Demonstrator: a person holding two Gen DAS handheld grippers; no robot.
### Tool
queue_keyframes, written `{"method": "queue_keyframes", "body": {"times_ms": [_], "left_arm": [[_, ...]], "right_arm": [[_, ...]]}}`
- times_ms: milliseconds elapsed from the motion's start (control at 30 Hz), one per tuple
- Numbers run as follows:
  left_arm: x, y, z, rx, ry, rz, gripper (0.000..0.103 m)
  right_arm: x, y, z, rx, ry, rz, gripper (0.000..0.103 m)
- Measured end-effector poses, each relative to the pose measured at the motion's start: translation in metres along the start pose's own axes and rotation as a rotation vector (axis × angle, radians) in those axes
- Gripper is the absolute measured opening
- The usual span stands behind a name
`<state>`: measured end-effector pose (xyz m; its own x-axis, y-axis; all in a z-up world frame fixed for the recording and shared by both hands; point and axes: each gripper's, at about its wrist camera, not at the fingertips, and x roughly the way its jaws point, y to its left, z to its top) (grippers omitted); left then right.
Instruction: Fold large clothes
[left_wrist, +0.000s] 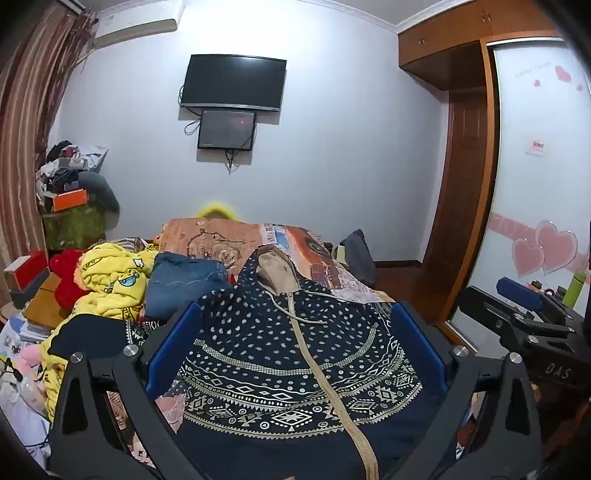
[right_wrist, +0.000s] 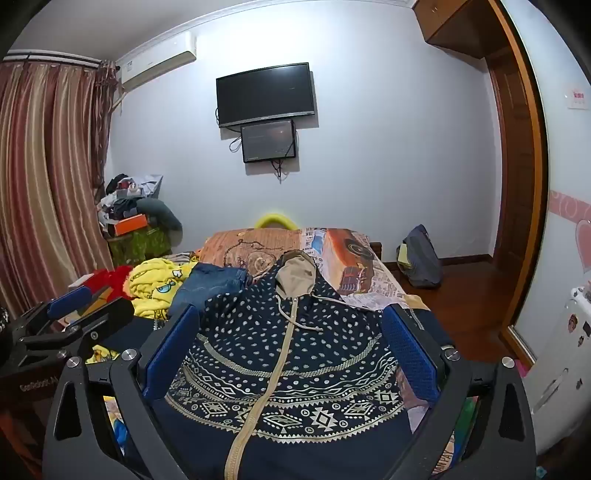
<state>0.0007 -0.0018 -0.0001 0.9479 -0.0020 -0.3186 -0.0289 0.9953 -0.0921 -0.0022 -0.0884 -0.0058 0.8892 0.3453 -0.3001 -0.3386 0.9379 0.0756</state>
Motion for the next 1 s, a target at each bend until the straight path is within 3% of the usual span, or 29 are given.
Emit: {"method": "queue_keyframes", "body": {"times_ms": [133, 1000], "left_arm": [[-0.001, 0.008, -0.001, -0.046, -0.006, 0.002, 0.103], [0.001, 0.007, 0.000, -0.021, -0.002, -0.003, 0.103]], "right_arm": [[0.000, 0.000, 0.000, 0.005, 0.005, 0.005, 0.098], [0.007, -0.005, -0.003, 0.019, 0.034, 0.002, 0.098]]}}
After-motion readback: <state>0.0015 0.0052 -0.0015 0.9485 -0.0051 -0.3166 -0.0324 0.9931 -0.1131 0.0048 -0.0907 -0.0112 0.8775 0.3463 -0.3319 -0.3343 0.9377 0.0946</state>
